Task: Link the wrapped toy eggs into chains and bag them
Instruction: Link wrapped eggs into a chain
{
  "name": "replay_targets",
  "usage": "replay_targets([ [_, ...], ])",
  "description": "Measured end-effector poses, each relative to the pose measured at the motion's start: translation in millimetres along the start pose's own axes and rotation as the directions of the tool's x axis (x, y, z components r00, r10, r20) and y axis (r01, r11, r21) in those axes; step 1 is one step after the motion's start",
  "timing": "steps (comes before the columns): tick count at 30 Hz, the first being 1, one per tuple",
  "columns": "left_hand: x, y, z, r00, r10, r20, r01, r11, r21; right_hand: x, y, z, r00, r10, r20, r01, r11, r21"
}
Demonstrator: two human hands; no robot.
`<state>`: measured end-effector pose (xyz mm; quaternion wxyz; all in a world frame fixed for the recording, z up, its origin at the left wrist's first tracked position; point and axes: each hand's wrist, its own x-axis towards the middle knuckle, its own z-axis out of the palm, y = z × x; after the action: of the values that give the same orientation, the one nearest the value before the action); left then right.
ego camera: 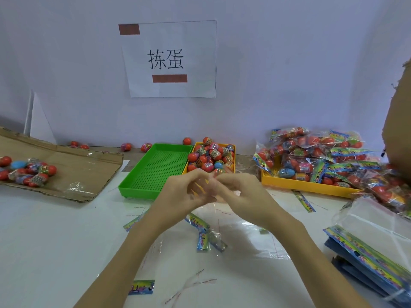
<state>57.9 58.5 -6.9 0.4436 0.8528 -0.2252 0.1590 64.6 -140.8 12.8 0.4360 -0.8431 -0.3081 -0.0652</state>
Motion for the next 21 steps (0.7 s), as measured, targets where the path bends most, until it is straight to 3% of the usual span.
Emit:
replay_targets([
  [4, 1.8, -6.8, -9.1, 0.978, -0.111, -0.176, 0.108, 0.994, -0.027, 2.5, 9.7, -0.8, 0.951, -0.001, -0.308, 0.057, 0.983, 0.173],
  [6, 1.7, -10.7, -12.3, 0.946, -0.198, -0.258, 0.189, 0.980, -0.059, 3.3, 18.7, 2.1, 0.928, 0.054, -0.369, 0.000, 0.990, 0.144],
  [10, 3.3, -15.1, -14.4, 0.906, -0.300, -0.299, 0.273, 0.953, -0.129, 5.2, 42.2, 14.3, 0.958, 0.120, -0.260, -0.167, 0.972, -0.168],
  [14, 3.9, -11.6, -13.8, 0.897, -0.333, -0.292, 0.302, 0.942, -0.145, 12.2, 56.0, 26.7, 0.985, 0.139, -0.099, -0.168, 0.895, -0.414],
  [18, 4.3, -10.2, -12.2, 0.897, -0.351, -0.267, 0.325, 0.935, -0.138, 18.4, 57.9, 33.2, 0.975, 0.176, -0.138, -0.220, 0.866, -0.449],
  [21, 3.1, -9.6, -10.4, 0.905, -0.347, -0.246, 0.322, 0.937, -0.136, 16.9, 57.0, 32.8, 0.966, 0.113, -0.234, -0.212, 0.863, -0.459],
])
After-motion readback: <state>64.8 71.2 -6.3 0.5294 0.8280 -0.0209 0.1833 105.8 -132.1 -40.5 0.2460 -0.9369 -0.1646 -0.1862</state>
